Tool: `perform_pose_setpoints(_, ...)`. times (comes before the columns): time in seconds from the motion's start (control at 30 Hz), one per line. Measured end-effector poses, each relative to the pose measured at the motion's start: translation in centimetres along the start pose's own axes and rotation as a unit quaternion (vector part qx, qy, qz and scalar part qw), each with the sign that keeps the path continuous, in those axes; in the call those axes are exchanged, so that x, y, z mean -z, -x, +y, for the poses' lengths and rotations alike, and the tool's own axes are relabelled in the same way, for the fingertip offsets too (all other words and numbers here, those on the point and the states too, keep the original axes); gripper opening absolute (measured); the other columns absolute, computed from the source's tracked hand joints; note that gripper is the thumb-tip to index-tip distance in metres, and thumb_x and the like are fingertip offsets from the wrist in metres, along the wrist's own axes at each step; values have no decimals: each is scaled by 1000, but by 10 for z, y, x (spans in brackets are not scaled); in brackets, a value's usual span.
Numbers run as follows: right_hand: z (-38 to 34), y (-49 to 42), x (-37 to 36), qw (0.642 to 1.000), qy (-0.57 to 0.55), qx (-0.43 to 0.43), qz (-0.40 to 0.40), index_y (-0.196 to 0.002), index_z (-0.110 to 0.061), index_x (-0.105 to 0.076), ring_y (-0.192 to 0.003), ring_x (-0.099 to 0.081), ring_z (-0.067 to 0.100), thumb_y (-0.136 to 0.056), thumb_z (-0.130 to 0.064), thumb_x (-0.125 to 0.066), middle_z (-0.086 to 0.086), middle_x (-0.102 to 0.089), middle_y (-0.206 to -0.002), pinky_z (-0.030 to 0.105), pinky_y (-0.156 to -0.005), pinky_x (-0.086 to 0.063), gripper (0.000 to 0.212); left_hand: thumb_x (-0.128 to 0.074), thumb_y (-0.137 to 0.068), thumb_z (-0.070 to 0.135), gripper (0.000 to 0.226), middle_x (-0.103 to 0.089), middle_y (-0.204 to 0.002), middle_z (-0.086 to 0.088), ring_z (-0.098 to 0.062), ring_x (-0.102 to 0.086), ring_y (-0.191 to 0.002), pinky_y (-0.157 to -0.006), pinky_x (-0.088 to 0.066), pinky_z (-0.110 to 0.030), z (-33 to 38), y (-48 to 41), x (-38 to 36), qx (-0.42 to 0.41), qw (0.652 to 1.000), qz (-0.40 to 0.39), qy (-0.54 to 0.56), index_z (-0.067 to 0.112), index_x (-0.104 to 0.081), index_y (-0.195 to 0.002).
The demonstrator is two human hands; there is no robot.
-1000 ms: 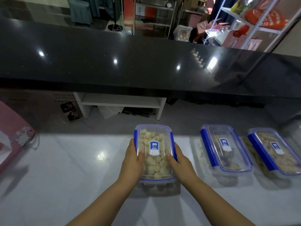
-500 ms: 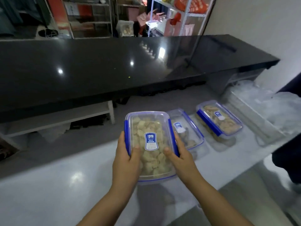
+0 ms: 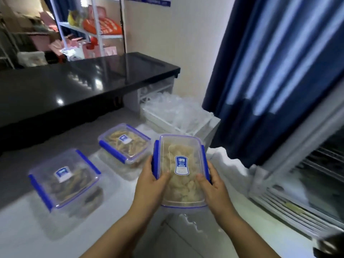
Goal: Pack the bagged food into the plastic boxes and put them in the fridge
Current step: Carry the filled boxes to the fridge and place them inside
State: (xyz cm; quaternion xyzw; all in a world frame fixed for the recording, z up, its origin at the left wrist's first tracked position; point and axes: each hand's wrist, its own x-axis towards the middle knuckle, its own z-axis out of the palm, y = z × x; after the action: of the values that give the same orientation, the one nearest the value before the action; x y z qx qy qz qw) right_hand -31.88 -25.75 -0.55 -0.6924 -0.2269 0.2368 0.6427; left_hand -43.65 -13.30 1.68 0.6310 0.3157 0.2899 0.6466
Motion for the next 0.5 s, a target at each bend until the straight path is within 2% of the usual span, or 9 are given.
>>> perform_pose_setpoints(0.1,4,-8,82,998,8,-6,60,-131,-36,-49,-103,-65,10,-93,-17,-55,-8,-67,-116,36,-89,-54,43,-72,-72,24,44,-66,-103,11,-4,-66,-89,-79,-56,-33,-1,-6,-82,41,997,-62,9,31,-54,-111)
perform_pose_setpoints(0.17,5,-11,128,995,11,-7,95,-130,-37,-49,-99,-66,7,-93,-17,-55,-11,-68,-112,30,-83,-56,42,-74,-70,24,40,-68,-97,7,-11,-68,-85,-79,-57,-38,-2,-10,-130,72,992,-104,24,27,-56,-105)
perform_pose_setpoints(0.33,16,-13,216,986,-14,-34,161,-128,-40,-49,-94,-67,5,-93,-20,-55,-10,-68,-110,21,-67,-56,40,-74,-72,26,49,-69,-107,0,-18,-68,-93,-84,-55,-44,-15,-16,-222,102,971,-214,27,25,-55,-117)
perform_pose_setpoints(0.5,37,-30,283,972,-13,-55,226,-130,-38,-48,-98,-66,5,-93,-21,-55,-10,-66,-113,19,-69,-55,41,-69,-81,21,48,-69,-109,1,-19,-68,-94,-84,-55,-43,-24,-39,-299,132,945,-298,17,28,-51,-125)
